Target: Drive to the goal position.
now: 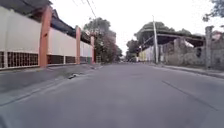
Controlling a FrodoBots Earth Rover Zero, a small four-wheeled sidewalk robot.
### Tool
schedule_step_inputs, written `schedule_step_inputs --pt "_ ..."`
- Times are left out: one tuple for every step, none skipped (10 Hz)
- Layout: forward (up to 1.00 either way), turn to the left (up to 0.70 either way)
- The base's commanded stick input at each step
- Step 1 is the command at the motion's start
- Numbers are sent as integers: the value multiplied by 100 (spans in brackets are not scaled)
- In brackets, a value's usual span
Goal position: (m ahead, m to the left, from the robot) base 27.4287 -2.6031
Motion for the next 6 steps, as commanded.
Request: schedule_step_inputs --pt "100 0" --pt "100 0" --pt "100 0" --pt "100 0" --pt "100 0" --pt "100 0"
